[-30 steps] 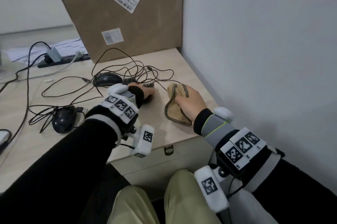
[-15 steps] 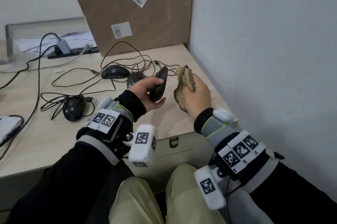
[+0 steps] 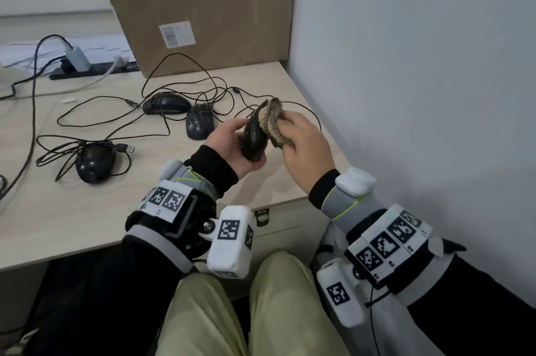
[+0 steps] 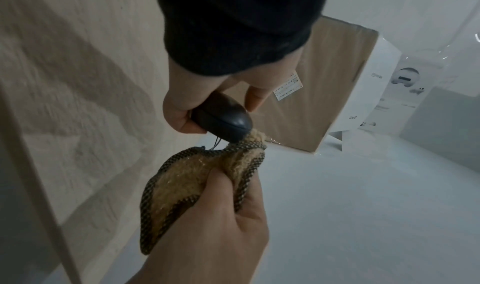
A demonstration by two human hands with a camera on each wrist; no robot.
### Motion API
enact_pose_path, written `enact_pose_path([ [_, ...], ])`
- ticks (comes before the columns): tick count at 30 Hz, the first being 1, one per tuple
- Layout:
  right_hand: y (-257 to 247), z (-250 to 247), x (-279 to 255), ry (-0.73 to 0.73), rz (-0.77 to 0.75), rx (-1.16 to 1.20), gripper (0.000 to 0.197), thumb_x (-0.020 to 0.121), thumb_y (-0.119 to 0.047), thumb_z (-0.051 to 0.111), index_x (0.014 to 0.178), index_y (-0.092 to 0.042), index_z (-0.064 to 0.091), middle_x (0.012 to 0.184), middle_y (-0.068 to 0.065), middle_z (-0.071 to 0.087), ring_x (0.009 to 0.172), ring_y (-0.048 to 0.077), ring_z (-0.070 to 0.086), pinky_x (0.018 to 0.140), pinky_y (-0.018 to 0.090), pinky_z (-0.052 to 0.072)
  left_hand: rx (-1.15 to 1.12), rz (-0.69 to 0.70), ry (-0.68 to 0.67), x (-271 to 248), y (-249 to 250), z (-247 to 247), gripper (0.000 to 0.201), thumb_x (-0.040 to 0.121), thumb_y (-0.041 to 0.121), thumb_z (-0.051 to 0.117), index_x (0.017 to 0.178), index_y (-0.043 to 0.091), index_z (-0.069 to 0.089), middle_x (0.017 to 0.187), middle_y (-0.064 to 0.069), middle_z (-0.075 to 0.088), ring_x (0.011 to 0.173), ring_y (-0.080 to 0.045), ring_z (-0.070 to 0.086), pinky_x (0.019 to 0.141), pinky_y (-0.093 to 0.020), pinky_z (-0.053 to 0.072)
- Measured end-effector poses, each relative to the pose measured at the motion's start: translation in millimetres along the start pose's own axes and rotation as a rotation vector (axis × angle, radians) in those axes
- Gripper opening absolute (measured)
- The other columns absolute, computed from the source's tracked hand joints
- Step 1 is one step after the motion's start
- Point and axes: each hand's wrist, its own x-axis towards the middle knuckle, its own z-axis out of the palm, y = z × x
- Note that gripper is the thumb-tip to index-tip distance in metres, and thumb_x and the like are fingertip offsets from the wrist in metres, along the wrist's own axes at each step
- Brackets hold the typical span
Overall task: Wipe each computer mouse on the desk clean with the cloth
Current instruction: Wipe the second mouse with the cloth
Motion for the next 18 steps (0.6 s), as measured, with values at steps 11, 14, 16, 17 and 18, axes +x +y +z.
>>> enact_pose_path([
  [11,5,-1,6,-0.033,0.028,-0.126,0.05,0.068,-0.004,0.039,0.109,-0.012,0.066,0.125,0.006,0.059,0.098,0.036,0.056,0.083,0.04,0.05,0.033,-0.08,-0.028,1,-18,-6,0.02,0.091,0.026,0.046,0.102,0.01,0.048,0.089,-0.007,0.051,0.074,-0.018,0.05,0.059,-0.023,0.047],
  [14,12,-2,15,-0.002,0.134,-0.024,0.046,0.069,-0.001,0.04,0.106,-0.009,0.066,0.116,0.008,0.063,0.101,0.031,0.057,0.078,0.023,0.041,0.026,-0.053,0.015,-1,-19,-1,0.015,0.091,0.022,0.049,0.099,0.01,0.048,0.089,-0.006,0.048,0.074,-0.017,0.051,0.062,-0.025,0.045],
  [16,13,-3,11,0.013,0.157,-0.013,0.042,0.07,0.004,0.044,0.103,-0.008,0.066,0.111,0.008,0.064,0.099,0.03,0.057,0.074,0.022,0.038,0.033,-0.019,0.053,-4,-17,3,0.009,0.092,0.018,0.047,0.089,0.011,0.05,0.084,-0.006,0.053,0.074,-0.019,0.053,0.068,-0.029,0.043],
  [17,13,-3,7,0.006,0.139,-0.017,0.043,0.07,0.007,0.045,0.105,-0.008,0.066,0.113,0.007,0.064,0.101,0.03,0.057,0.077,0.025,0.042,0.033,-0.011,0.055,-5,-17,6,0.01,0.093,0.017,0.045,0.088,0.011,0.051,0.085,-0.007,0.055,0.076,-0.02,0.054,0.071,-0.031,0.043],
  [18,13,-3,3,-0.005,0.107,-0.022,0.045,0.07,0.007,0.045,0.107,-0.009,0.066,0.116,0.006,0.063,0.103,0.03,0.056,0.082,0.029,0.046,0.022,-0.003,0.048,-5,-16,8,0.012,0.094,0.018,0.044,0.09,0.011,0.053,0.087,-0.007,0.057,0.078,-0.02,0.055,0.075,-0.033,0.044],
])
